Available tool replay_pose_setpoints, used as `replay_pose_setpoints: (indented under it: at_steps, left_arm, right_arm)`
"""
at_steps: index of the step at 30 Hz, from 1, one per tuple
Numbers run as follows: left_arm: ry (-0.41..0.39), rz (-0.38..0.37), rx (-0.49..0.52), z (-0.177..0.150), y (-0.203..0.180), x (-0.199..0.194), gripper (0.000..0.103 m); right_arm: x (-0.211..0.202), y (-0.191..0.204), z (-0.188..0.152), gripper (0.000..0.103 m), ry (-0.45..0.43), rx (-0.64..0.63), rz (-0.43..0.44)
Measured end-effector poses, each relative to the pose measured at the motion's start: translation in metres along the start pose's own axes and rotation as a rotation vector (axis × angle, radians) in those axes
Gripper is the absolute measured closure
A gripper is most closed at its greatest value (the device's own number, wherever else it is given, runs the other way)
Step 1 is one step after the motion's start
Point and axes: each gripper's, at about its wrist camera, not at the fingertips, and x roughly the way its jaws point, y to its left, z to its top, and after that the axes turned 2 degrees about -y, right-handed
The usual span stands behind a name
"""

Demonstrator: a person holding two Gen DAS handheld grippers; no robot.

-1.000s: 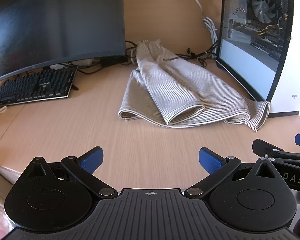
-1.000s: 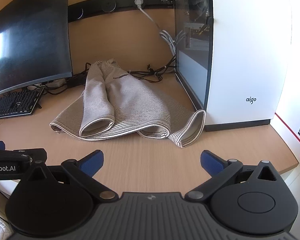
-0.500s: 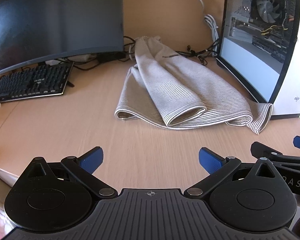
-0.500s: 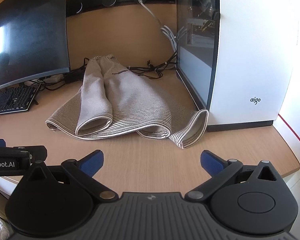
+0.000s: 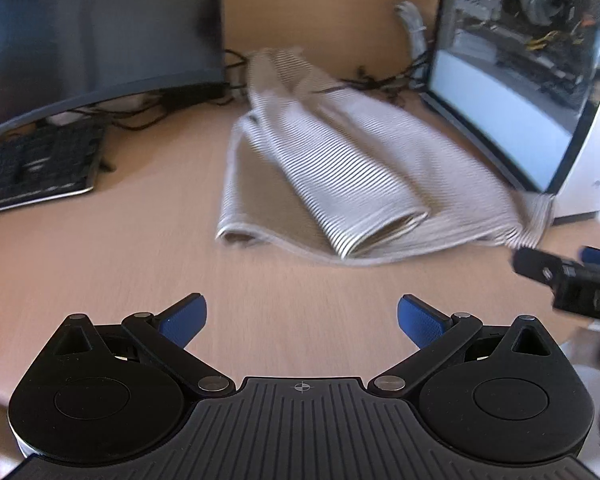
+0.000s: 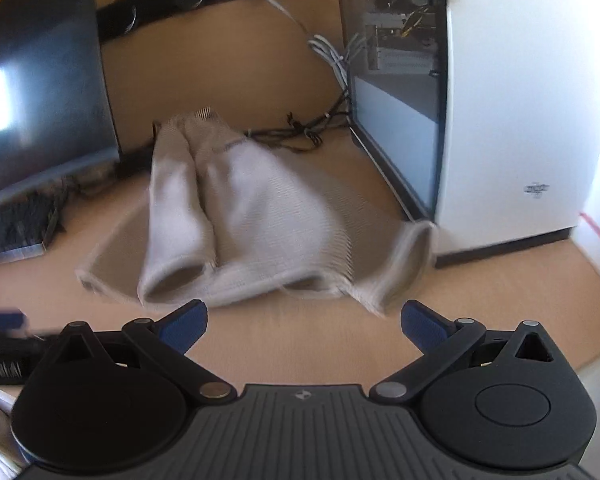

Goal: Fold clothes

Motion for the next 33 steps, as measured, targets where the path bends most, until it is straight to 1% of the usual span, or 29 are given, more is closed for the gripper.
replay_pose_setpoints:
  at_steps: [3, 6, 9, 10, 12, 15, 16, 18, 20, 22, 25, 27, 30, 33]
  left_arm:
    - [0.000, -0.116, -0.020, 0.029, 0.011, 0.022, 0.000]
    - [-0.039, -0.201, -0.006, 0.062, 0.016, 0.052, 0.000]
    - [-0.043, -0.252, 0.009, 0.089, 0.020, 0.088, 0.000]
    - [-0.033, -0.267, 0.009, 0.095, 0.022, 0.101, 0.000]
    - [0.018, -0.278, -0.010, 0.101, 0.027, 0.124, 0.000]
    - [0.119, -0.277, -0.068, 0.096, 0.039, 0.150, 0.000]
    - [0.121, -0.276, -0.069, 0.092, 0.043, 0.150, 0.000]
    - [0.105, -0.266, -0.057, 0.085, 0.047, 0.144, 0.000]
    - [0.117, -0.246, -0.059, 0.080, 0.051, 0.136, 0.000]
    - [0.129, -0.220, -0.056, 0.071, 0.054, 0.124, 0.000]
    - [0.167, -0.196, -0.044, 0.053, 0.065, 0.099, 0.000]
    - [0.189, -0.184, -0.045, 0.038, 0.069, 0.082, 0.000]
    - [0.221, -0.165, -0.049, 0.016, 0.076, 0.056, 0.000]
    - [0.241, -0.142, -0.080, 0.001, 0.081, 0.035, 0.000]
  right_arm:
    - [0.015, 0.005, 0.021, 0.000, -0.011, 0.097, 0.049]
    - [0.039, 0.013, 0.047, 0.000, -0.031, 0.136, 0.096]
    - [0.078, 0.019, 0.074, 0.000, -0.045, 0.130, 0.075]
    - [0.094, 0.018, 0.082, 0.000, -0.039, 0.127, 0.070]
    - [0.124, 0.014, 0.093, 0.000, -0.008, 0.133, 0.070]
    - [0.156, 0.005, 0.091, 0.000, 0.091, 0.204, 0.100]
    - [0.162, 0.003, 0.087, 0.000, 0.119, 0.228, 0.117]
    - [0.162, 0.003, 0.077, 0.000, 0.134, 0.228, 0.153]
    - [0.157, 0.006, 0.067, 0.000, 0.145, 0.184, 0.186]
    - [0.152, 0.007, 0.057, 0.000, 0.183, 0.157, 0.245]
    - [0.132, 0.011, 0.039, 0.000, 0.181, 0.130, 0.281]
    - [0.116, 0.013, 0.030, 0.000, 0.201, 0.120, 0.312]
    - [0.092, 0.010, 0.017, 0.000, 0.256, 0.137, 0.409]
    - [0.078, 0.012, 0.008, 0.000, 0.291, 0.077, 0.496]
